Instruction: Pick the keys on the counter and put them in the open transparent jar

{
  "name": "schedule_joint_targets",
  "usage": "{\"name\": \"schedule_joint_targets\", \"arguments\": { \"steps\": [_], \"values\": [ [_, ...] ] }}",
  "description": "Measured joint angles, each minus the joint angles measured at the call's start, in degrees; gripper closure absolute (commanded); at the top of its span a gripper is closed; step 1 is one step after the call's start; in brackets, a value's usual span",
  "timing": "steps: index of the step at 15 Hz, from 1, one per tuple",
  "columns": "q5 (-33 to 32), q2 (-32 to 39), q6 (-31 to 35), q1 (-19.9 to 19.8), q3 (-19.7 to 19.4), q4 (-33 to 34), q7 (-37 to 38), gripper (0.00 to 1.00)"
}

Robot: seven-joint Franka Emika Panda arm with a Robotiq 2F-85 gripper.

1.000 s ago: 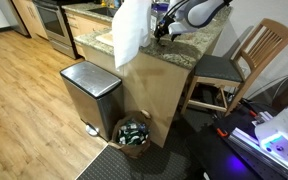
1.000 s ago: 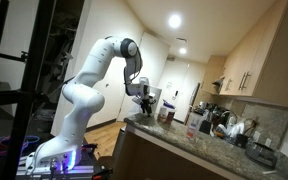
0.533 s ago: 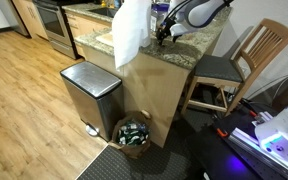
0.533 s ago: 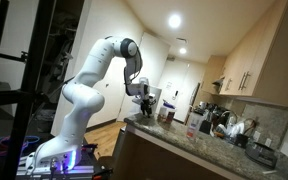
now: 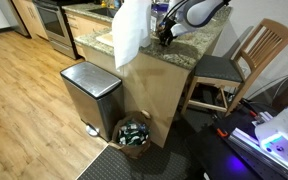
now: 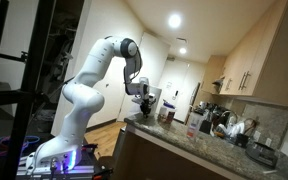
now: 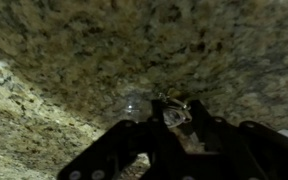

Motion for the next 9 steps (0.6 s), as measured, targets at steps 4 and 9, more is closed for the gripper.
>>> {"name": "schedule_joint_targets", "arguments": {
  "steps": [4,9],
  "values": [
    [0.96,-0.65,-0.13,-0.03,0.00,0.26,-1.68,0.99],
    [0.91,-1.39,-0.47,-0.20,-0.02,0.52,-0.62,1.00]
  ]
}}
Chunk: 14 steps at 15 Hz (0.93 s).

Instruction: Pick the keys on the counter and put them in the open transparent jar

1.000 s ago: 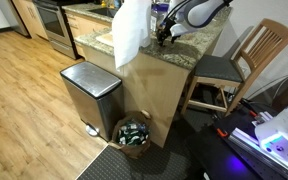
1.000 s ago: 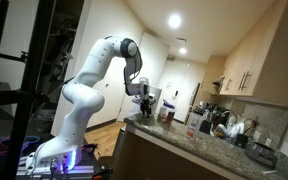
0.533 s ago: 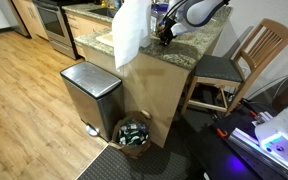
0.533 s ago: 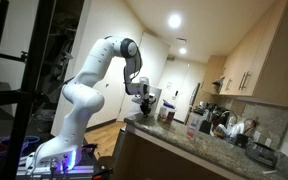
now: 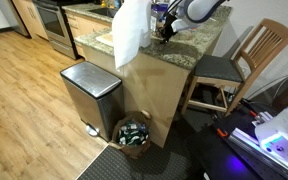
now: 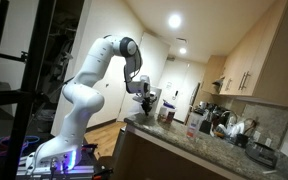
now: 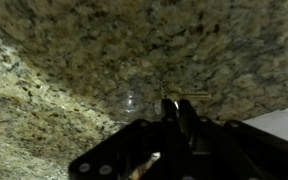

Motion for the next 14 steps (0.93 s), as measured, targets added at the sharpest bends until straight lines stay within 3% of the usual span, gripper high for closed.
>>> {"name": "schedule_joint_targets", "arguments": {
  "steps": [6,10,14],
  "values": [
    [-2.93,0.06,0.19,-0.02,-0.17,0.25,10.38,1.00],
    [-0.15,0.93,6.38,0.02,0.08,0.14,14.94,1.00],
    [0.61,-7.76,9.35,-1.49,-2.37,-7.31,16.84,1.00]
  ]
}}
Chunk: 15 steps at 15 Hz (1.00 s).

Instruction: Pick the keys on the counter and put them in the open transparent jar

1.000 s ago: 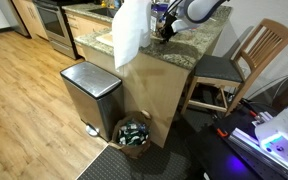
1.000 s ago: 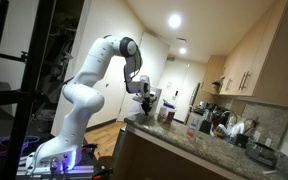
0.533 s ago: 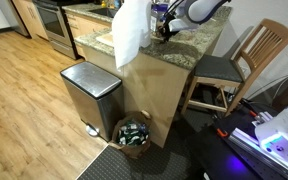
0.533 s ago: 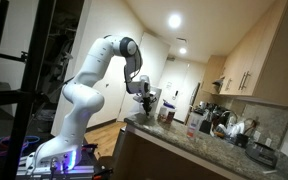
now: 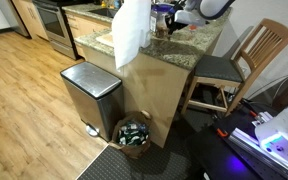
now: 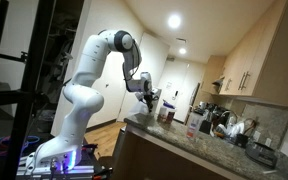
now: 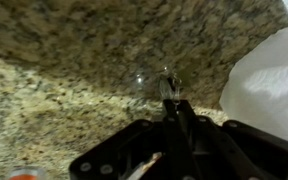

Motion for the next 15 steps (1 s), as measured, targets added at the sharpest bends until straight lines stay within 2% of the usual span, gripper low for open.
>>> {"name": "schedule_joint_targets", "arguments": {
  "steps": [3,7,10,12,15],
  "values": [
    [-0.10,-10.51,-3.13,-1.25,-2.26,-6.59,0.29,1.00],
    [2.83,-25.27,-4.33,-9.50,1.19,-14.43,-0.80,0.99],
    [8.01,-34.83,-4.21,-10.93,1.12,-19.30,-6.67,1.00],
    [9.15,-36.75,-4.31,-11.41,1.93,-20.68,-7.33,1.00],
    [14.18,-34.55,-3.53,-16.29,5.80,-18.13,-6.51,1.00]
  ]
}}
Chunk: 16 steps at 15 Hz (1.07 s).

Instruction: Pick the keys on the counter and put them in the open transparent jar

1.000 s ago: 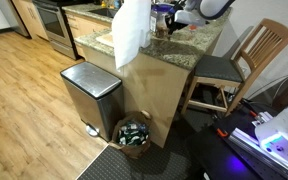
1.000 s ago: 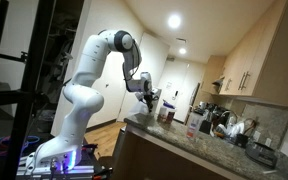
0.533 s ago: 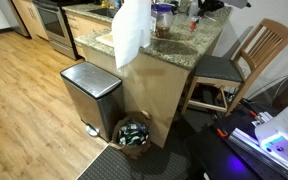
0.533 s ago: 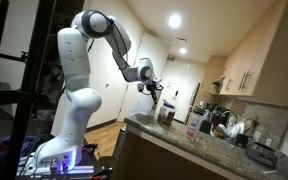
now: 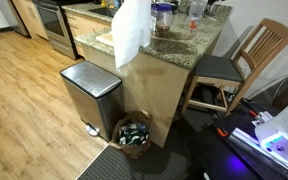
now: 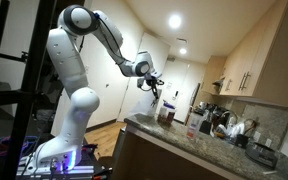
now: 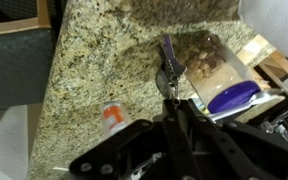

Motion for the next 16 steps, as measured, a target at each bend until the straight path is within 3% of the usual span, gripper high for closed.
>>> {"name": "schedule_joint_targets", "arguments": {
  "steps": [6,8,12,16],
  "values": [
    [2.23,10.57,-0.91,-13.07,1.55,17.98,8.27,0.99],
    [2.24,13.98,-0.92,-14.35,2.45,21.98,11.02,1.00],
    [1.56,15.63,-1.20,-14.21,2.82,22.89,12.61,1.00],
    [-2.25,23.34,-7.35,-16.19,3.16,30.11,23.58,1.00]
  ]
}}
